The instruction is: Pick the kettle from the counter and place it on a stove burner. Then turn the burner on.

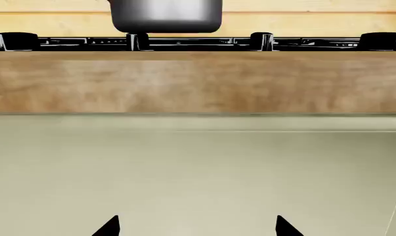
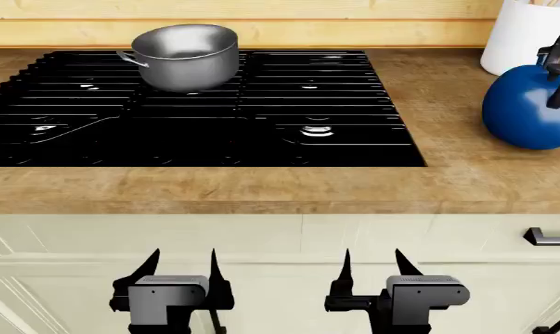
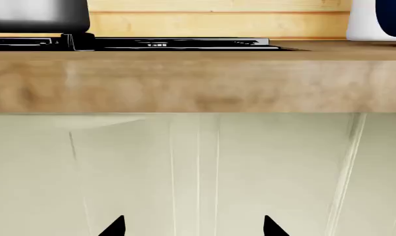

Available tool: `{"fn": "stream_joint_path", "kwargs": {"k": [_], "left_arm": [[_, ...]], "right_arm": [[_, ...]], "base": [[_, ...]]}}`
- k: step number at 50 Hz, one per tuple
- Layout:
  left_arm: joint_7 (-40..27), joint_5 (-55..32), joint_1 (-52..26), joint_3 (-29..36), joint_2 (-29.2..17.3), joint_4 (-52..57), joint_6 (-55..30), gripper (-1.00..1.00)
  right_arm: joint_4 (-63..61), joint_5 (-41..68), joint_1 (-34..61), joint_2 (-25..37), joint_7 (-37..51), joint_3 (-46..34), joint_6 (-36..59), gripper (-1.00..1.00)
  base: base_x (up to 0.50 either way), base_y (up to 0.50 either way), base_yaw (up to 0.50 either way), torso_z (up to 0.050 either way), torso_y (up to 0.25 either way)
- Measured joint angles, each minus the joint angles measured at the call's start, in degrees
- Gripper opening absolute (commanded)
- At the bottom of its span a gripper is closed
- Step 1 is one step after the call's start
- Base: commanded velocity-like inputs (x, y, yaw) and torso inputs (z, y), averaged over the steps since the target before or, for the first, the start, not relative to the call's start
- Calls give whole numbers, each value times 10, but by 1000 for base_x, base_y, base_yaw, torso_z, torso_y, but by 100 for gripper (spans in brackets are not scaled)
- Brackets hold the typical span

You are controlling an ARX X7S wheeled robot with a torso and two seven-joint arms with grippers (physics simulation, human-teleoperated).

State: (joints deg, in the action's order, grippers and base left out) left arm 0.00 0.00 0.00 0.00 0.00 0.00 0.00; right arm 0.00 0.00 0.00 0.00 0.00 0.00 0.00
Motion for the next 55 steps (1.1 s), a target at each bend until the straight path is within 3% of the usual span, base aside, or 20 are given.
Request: {"fn": "stream_joint_path", "kwargs": {"k": [19,55], "left_arm": [[-25,-22,1,25,-23,-16,16,100],[-59,-50,-3,60,-51,-30,30,100]], "right_arm": [[1,13,-1,21,36,-25,2,100],[-6,41,0,50,76,-59,10,100]], "base": [[0,-31,0,0,0],[0,-381,0,0,0]]}}
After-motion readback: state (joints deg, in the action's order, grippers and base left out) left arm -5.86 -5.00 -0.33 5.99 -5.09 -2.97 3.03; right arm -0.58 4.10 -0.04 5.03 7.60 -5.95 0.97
